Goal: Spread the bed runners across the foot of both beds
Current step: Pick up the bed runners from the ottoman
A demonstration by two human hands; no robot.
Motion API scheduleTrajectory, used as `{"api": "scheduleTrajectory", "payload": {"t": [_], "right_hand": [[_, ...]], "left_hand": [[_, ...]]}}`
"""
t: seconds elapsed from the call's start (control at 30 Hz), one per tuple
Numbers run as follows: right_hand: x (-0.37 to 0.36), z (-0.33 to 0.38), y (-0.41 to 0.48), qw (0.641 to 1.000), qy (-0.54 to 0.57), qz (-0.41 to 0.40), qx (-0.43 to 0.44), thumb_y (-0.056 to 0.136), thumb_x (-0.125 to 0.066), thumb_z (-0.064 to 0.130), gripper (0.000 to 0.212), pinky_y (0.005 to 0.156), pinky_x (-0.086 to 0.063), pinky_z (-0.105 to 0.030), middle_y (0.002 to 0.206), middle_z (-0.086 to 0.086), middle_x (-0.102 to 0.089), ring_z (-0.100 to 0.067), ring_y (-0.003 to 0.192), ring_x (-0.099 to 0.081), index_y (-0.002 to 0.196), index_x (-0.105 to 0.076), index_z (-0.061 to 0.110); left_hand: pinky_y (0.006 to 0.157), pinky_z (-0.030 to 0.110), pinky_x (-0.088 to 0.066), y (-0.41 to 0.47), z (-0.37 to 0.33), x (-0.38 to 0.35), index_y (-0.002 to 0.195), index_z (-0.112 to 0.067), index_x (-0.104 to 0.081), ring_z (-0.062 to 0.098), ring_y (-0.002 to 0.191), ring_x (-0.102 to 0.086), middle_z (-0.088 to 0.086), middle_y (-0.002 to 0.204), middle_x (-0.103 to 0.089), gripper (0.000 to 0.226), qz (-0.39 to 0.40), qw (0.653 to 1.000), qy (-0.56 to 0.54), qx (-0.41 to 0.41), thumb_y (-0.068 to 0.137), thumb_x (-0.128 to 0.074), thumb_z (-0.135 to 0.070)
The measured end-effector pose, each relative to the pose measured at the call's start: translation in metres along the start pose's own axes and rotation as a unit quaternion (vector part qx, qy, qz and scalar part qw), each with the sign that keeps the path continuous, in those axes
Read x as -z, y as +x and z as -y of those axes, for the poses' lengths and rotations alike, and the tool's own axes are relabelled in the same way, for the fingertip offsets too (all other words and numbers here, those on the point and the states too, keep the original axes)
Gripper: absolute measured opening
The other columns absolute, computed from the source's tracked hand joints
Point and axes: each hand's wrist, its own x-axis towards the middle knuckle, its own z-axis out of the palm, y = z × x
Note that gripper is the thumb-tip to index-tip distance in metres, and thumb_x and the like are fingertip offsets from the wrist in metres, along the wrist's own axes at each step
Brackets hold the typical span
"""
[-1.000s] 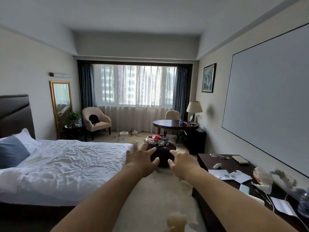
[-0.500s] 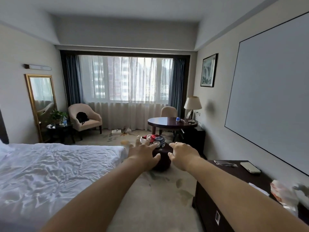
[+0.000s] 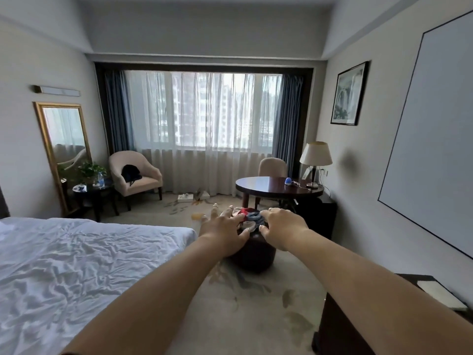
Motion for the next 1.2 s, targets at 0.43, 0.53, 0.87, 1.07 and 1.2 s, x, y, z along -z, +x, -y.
{"api": "scheduleTrajectory", "payload": {"t": [0.43, 0.53, 0.87, 1.07, 1.2], "right_hand": [[-0.040, -0.025, 0.280, 0.999, -0.024, 0.009, -0.046, 0.098, -0.045, 0.046, 0.044, 0.097, -0.049, -0.046, 0.134, -0.004, -0.057, -0.033, 0.122, -0.053, 0.135, -0.052, 0.024], [-0.055, -0.040, 0.337, 0.998, -0.026, 0.025, -0.057, 0.098, -0.045, 0.047, 0.047, 0.099, -0.048, -0.045, 0.139, -0.004, -0.054, -0.032, 0.126, -0.051, 0.139, -0.050, 0.024], [-0.122, -0.111, 0.562, 0.997, -0.025, 0.040, -0.057, 0.098, -0.045, 0.045, 0.046, 0.098, -0.047, -0.045, 0.137, -0.004, -0.054, -0.031, 0.126, -0.052, 0.138, -0.050, 0.025], [-0.138, -0.132, 0.702, 0.999, -0.014, 0.038, -0.034, 0.096, -0.047, 0.045, 0.038, 0.095, -0.049, -0.043, 0.130, -0.005, -0.059, -0.030, 0.120, -0.056, 0.126, -0.057, 0.024], [-0.164, -0.137, 0.791, 0.998, -0.006, 0.044, -0.034, 0.095, -0.047, 0.047, 0.047, 0.102, -0.046, -0.044, 0.138, -0.004, -0.056, -0.030, 0.126, -0.054, 0.137, -0.053, 0.027]], "left_hand": [[0.119, 0.058, -0.023, 0.295, 0.077, -0.033, 0.157, -0.043, -0.024, 0.036, 0.156, -0.007, -0.001, 0.170, -0.012, 0.067, 0.009, 0.999, -0.015, -0.036, 0.096, -0.035, -0.068], [0.118, 0.057, -0.025, 0.356, 0.084, -0.050, 0.157, -0.043, -0.023, 0.036, 0.156, -0.006, -0.002, 0.170, -0.010, 0.068, 0.024, 0.998, -0.013, -0.050, 0.096, -0.035, -0.070], [0.119, 0.058, -0.022, 0.586, 0.108, -0.110, 0.157, -0.044, -0.024, 0.035, 0.156, -0.007, -0.002, 0.170, -0.012, 0.065, 0.038, 0.998, -0.006, -0.041, 0.097, -0.035, -0.066], [0.118, 0.059, -0.023, 0.712, 0.129, -0.131, 0.157, -0.044, -0.025, 0.034, 0.155, -0.010, -0.003, 0.170, -0.014, 0.065, 0.039, 0.999, -0.021, -0.028, 0.097, -0.036, -0.065], [0.117, 0.059, -0.025, 0.795, 0.160, -0.150, 0.156, -0.043, -0.028, 0.032, 0.154, -0.014, -0.003, 0.169, -0.017, 0.065, 0.039, 0.998, -0.034, -0.031, 0.096, -0.037, -0.066]]}}
